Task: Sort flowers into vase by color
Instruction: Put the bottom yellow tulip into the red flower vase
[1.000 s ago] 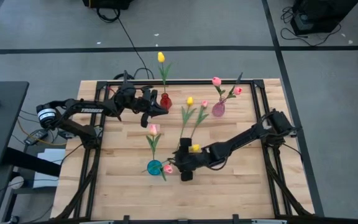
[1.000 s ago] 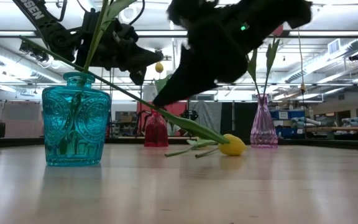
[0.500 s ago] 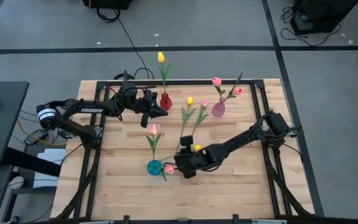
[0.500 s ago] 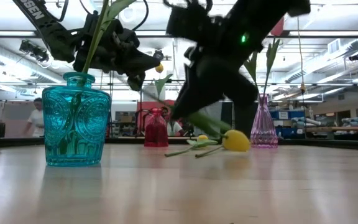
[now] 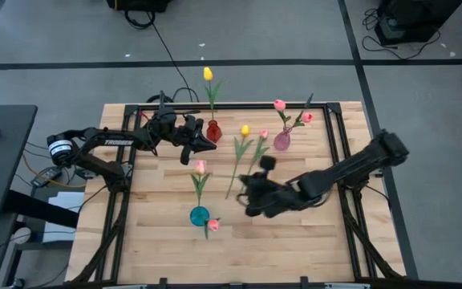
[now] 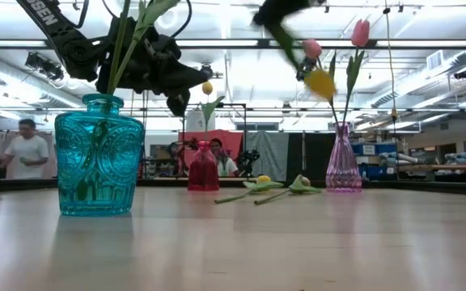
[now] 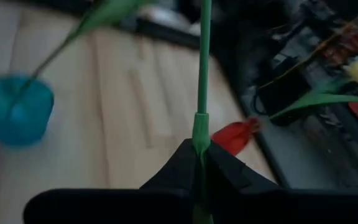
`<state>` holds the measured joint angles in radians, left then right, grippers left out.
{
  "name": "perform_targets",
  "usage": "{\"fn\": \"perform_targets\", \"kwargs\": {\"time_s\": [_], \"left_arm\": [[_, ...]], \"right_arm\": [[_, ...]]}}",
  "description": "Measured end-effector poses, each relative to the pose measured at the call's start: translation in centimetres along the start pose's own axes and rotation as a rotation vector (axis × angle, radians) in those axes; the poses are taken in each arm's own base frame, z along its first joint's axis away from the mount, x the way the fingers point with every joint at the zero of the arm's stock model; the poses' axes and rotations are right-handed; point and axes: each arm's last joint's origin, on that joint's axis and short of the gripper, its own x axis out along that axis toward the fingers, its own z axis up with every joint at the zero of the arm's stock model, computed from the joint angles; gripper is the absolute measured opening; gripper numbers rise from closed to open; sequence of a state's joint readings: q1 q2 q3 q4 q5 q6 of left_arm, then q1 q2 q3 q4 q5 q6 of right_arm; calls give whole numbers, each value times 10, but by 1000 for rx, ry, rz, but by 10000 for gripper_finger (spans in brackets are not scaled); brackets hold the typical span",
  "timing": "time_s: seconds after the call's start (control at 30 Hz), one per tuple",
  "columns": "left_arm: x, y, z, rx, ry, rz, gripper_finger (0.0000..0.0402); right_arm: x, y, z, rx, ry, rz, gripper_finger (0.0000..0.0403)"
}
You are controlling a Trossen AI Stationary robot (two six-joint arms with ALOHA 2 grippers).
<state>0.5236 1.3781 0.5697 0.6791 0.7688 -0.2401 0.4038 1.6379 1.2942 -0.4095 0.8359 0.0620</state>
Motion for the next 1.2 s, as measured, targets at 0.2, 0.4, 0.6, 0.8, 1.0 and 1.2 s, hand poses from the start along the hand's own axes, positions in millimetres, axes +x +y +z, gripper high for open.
{"fn": "perform_targets", "kwargs": {"time_s": [0.2,0.4,0.6,0.8,1.0,1.2], "left_arm": [[2,-4,3,62,-21,-54,8],[7,-13,8,161,-70,-92,16],[10,-11,6,328,-76,69,59],[19,-16,-1,628,-5,234,112],[29,-26,-9,985,142,432,128],[31,-30,-9,1264,235,505,128]], "right_arm": [[-42,-38,13,194,-127,73,34],[-26,-61,-8,443,-78,158,35],[17,-74,-49,658,185,227,35],[36,-83,-75,698,377,164,36],[46,-98,-82,749,418,117,36],[74,-112,-85,845,433,274,36]]}}
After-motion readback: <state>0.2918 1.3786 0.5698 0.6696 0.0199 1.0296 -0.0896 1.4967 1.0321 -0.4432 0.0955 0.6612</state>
